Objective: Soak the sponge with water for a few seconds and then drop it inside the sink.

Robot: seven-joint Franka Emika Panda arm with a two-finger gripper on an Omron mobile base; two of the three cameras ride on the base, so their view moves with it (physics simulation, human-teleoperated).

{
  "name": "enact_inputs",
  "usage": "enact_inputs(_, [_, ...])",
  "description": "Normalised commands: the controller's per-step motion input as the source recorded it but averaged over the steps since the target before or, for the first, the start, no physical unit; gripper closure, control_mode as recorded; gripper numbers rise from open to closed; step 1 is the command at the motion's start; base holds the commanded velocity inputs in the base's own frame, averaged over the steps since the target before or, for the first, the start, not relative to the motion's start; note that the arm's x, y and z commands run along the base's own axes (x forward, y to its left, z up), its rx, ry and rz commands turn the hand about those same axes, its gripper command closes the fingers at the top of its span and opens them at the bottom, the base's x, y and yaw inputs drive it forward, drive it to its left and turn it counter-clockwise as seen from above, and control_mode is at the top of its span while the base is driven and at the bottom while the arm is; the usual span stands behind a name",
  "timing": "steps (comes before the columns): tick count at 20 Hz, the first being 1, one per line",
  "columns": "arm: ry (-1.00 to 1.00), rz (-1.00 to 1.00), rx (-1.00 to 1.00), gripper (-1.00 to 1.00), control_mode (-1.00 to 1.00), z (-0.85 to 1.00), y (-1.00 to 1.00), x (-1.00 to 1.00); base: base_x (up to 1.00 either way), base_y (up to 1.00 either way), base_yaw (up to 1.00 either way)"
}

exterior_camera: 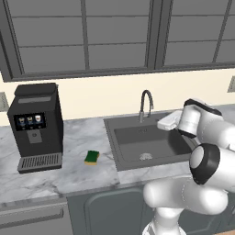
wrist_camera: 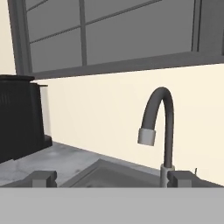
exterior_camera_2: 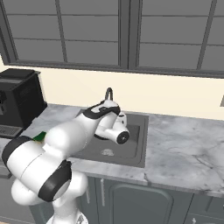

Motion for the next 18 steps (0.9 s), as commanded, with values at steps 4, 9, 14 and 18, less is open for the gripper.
enact_inputs(4, [0.00,0.00,0.00,-1.00,-1.00,0.00,-0.02,0.08,0.00,0.00,0.00])
enact_inputs(9, [0.00,0.00,0.00,-1.00,-1.00,0.00,-0.08,0.00,0.00,0.00,0.00])
enact_inputs(14, [0.00,0.00,0.00,-1.00,-1.00,0.03,-0.07,0.00,0.00,0.00,0.00])
enact_inputs(18, [0.00,0.00,0.00,-1.00,-1.00,0.19,0.00,0.00,0.00,0.00,0.00])
